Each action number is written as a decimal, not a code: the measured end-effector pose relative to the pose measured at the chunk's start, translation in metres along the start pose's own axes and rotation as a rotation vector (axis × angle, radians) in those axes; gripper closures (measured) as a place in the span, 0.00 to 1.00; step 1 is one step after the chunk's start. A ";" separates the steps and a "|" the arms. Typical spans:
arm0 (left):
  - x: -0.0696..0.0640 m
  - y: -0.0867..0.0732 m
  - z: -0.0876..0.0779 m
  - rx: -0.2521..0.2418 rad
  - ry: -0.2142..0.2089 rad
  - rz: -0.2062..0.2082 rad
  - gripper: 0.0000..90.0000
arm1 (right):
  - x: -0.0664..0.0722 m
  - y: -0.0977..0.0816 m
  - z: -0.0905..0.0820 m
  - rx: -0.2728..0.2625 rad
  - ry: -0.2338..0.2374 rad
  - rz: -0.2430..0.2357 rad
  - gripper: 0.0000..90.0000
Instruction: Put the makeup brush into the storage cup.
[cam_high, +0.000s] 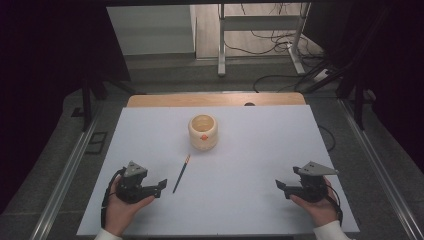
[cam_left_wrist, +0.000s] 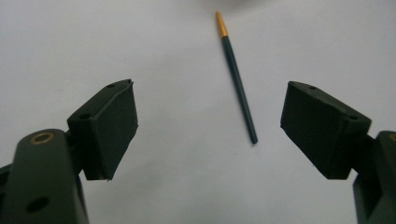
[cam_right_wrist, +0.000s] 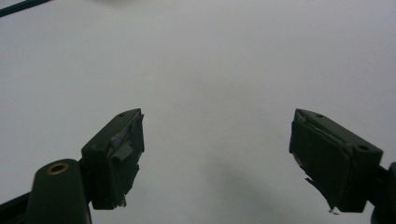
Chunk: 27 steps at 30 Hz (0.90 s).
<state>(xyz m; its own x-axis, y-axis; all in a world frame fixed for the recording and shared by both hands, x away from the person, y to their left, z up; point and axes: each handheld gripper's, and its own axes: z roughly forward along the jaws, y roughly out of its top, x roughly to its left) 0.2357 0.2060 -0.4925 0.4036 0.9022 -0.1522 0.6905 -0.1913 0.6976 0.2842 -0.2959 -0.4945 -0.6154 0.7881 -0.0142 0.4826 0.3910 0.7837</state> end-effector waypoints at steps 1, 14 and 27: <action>-0.001 0.001 0.000 0.000 -0.002 0.003 0.21 | 0.000 0.000 0.000 -0.001 0.000 -0.001 0.21; -0.010 0.010 0.008 0.017 -0.017 0.022 0.22 | 0.000 0.000 0.000 0.000 -0.007 -0.005 0.20; -0.014 0.014 0.014 0.033 -0.029 0.031 0.22 | 0.001 0.000 0.000 0.006 -0.015 -0.014 0.20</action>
<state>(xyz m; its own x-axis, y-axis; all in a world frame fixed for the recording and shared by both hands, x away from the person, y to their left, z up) 0.2487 0.1851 -0.4905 0.4418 0.8843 -0.1511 0.6968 -0.2322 0.6786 0.2837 -0.2954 -0.4948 -0.6124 0.7898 -0.0347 0.4781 0.4049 0.7794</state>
